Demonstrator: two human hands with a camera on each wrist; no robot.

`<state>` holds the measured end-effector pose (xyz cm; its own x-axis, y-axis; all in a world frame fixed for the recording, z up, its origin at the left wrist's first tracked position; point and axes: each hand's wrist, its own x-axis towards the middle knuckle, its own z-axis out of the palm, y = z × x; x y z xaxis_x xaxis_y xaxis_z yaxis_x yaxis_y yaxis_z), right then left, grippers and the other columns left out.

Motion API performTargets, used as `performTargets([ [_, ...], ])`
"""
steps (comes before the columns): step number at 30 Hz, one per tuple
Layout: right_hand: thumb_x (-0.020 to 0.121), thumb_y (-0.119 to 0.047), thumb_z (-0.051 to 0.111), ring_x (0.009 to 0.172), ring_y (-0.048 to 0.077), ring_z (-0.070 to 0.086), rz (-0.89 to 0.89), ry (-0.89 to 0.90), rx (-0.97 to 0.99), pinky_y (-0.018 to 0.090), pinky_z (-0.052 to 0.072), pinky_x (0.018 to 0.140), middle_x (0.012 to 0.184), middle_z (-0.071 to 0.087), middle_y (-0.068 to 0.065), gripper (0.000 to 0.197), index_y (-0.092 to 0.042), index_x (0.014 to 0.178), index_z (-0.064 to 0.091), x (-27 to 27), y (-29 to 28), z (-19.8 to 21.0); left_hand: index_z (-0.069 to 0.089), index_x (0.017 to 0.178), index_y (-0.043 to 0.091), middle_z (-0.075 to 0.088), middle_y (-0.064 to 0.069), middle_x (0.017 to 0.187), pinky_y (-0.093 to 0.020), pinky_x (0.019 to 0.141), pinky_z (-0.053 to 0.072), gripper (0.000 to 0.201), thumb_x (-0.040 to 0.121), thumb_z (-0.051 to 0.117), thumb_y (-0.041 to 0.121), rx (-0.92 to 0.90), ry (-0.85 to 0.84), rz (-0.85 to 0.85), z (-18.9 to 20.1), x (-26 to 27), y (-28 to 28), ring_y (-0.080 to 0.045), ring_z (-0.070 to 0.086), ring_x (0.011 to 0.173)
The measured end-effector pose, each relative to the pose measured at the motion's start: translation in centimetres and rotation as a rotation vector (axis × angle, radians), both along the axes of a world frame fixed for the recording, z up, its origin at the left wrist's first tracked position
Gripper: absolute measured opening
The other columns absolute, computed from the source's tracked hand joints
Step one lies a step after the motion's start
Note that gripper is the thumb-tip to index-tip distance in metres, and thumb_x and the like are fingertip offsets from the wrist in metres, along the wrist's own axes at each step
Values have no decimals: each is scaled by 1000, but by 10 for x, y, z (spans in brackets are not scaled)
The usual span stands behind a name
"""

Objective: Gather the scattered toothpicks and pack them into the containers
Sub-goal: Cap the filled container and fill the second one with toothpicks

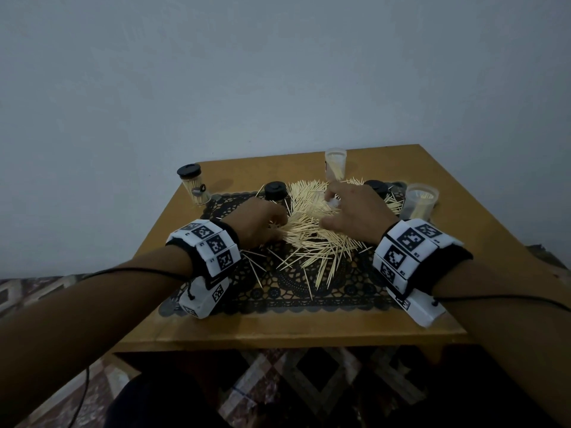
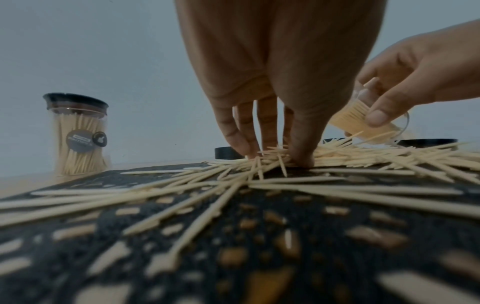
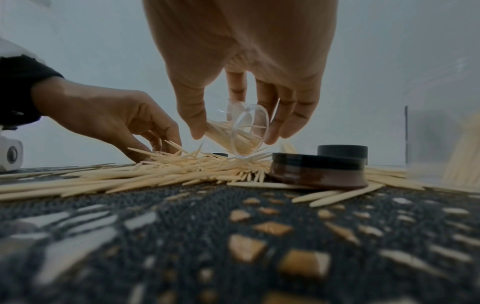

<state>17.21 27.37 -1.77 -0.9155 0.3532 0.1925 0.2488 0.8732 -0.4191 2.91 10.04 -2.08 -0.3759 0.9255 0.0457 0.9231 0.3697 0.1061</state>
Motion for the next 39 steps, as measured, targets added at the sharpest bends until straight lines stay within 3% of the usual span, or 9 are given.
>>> performTargets([
  [3, 76, -35, 77, 88, 23, 60, 5, -3, -6, 37, 53, 77, 105, 64, 6, 41, -17, 107, 57, 0, -1, 1, 66, 102, 16, 69, 1, 98, -37, 80, 51, 18, 85, 69, 22, 9, 17, -31, -1, 0, 0, -19, 63, 90],
  [9, 76, -37, 77, 89, 23, 60, -5, -23, 5, 38, 54, 79, 104, 64, 5, 41, -18, 107, 57, 2, -2, 1, 58, 120, 20, 69, -2, 109, -30, 82, 49, 33, 88, 66, 21, -3, 36, -33, 0, 3, 3, -19, 64, 98],
  [20, 76, -37, 76, 91, 24, 59, -33, -37, -3, 39, 54, 80, 103, 64, 5, 42, -18, 108, 58, 3, -2, 4, 61, 83, 9, 59, 2, 75, -29, 63, 40, 9, 83, 68, 14, 15, 29, -63, 3, 6, 3, -18, 55, 71],
  [23, 76, -37, 76, 87, 24, 60, -37, -33, -11, 39, 54, 79, 102, 64, 5, 42, -17, 107, 58, 3, -3, 4, 64, 80, 7, 60, 1, 74, -28, 60, 40, 12, 83, 71, 16, 64, -23, -37, 2, 2, 1, -17, 55, 69],
  [27, 76, -37, 76, 84, 24, 59, -42, -25, 5, 35, 52, 75, 102, 65, 6, 40, -16, 106, 58, 2, -2, 4, 67, 79, 12, 63, 3, 75, -15, 57, 36, 11, 83, 73, 20, 126, -96, 14, 1, -4, -4, -11, 54, 67],
  [30, 76, -38, 76, 84, 25, 59, -48, -29, 23, 35, 52, 76, 101, 65, 6, 40, -17, 106, 59, 2, -1, 3, 68, 80, 12, 65, 3, 76, -20, 57, 40, 11, 82, 75, 21, 151, -134, 45, 3, -8, -8, -11, 57, 68],
  [32, 76, -37, 76, 88, 26, 60, -55, -47, 45, 38, 53, 82, 103, 66, 5, 41, -19, 108, 58, 2, -1, 3, 68, 79, 13, 65, 3, 74, -24, 57, 43, 12, 81, 76, 22, 162, -159, 52, 7, -8, -9, -11, 57, 66],
  [35, 76, -36, 76, 102, 29, 56, -65, -81, 78, 42, 50, 89, 109, 65, 5, 42, -20, 111, 58, 3, -1, 3, 69, 77, 15, 59, 13, 65, -11, 52, 36, 13, 79, 77, 24, 179, -131, 59, 16, -6, -11, 2, 51, 57],
  [39, 77, -35, 76, 113, 32, 49, -74, -111, 105, 44, 44, 95, 116, 63, 6, 44, -22, 114, 57, 4, -1, 3, 70, 80, 14, 64, 11, 70, -8, 54, 38, 13, 78, 78, 24, 187, -148, 68, 27, -2, -11, 3, 54, 60],
])
